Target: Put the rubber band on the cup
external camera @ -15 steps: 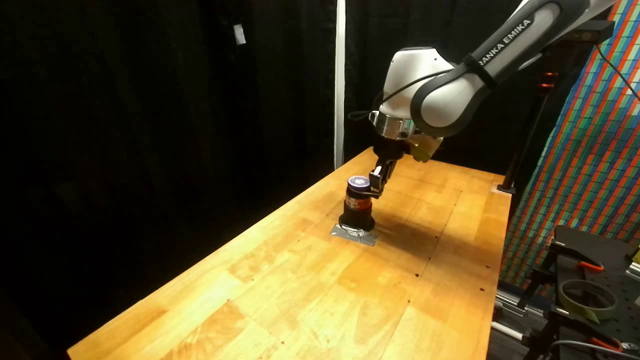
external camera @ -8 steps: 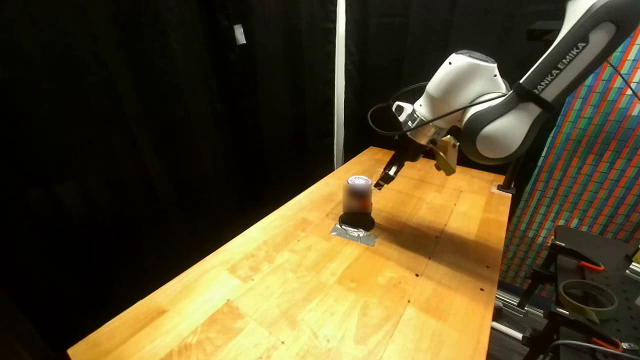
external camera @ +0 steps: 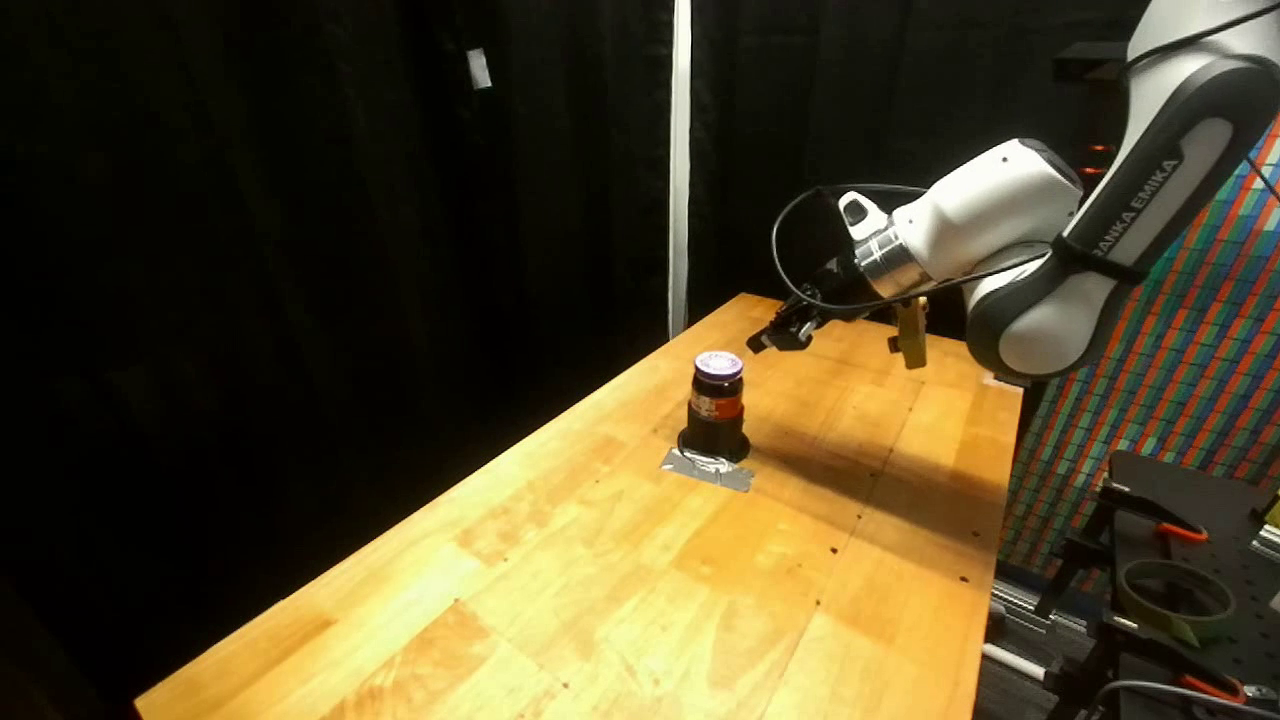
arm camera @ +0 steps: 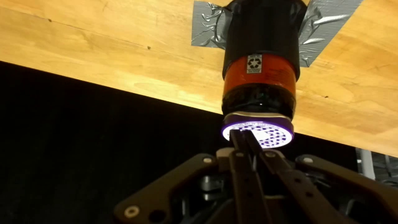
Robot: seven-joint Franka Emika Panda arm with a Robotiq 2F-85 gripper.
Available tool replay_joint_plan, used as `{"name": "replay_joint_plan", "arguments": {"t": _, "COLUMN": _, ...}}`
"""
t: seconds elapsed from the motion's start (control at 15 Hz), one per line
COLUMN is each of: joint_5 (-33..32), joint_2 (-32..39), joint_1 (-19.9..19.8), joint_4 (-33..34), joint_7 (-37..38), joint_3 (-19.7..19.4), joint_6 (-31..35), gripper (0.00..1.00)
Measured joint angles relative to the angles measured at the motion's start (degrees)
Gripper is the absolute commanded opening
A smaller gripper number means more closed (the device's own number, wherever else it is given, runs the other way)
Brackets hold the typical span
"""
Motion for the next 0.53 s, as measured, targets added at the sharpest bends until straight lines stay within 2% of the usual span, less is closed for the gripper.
{"name": "replay_joint_plan", "arguments": {"t": 0.2, "joint_5": 1.3, "joint_2": 1.29, "joint_1": -3.52, "joint_4": -1.05, "joint_7": -2.99, "joint_3": 5.07, "joint_6": 3.82, "gripper": 0.06}}
{"name": "replay_joint_plan", "arguments": {"t": 0.27, "joint_5": 1.32, "joint_2": 1.58, "joint_1": -4.72, "joint_4": -1.25, "joint_7": -3.53, "joint_3": 6.62, "joint_6": 4.28, "gripper": 0.32}}
{"name": "replay_joint_plan", "arguments": {"t": 0.33, "joint_5": 1.32, "joint_2": 1.75, "joint_1": -5.78, "joint_4": -1.34, "joint_7": -3.87, "joint_3": 7.93, "joint_6": 4.41, "gripper": 0.32}}
{"name": "replay_joint_plan", "arguments": {"t": 0.4, "joint_5": 1.02, "joint_2": 1.74, "joint_1": -6.98, "joint_4": -1.37, "joint_7": -3.89, "joint_3": 9.33, "joint_6": 3.65, "gripper": 0.37}}
{"name": "replay_joint_plan", "arguments": {"t": 0.53, "joint_5": -2.4, "joint_2": 0.97, "joint_1": -9.92, "joint_4": -1.32, "joint_7": -2.36, "joint_3": 12.27, "joint_6": -1.86, "gripper": 0.53}}
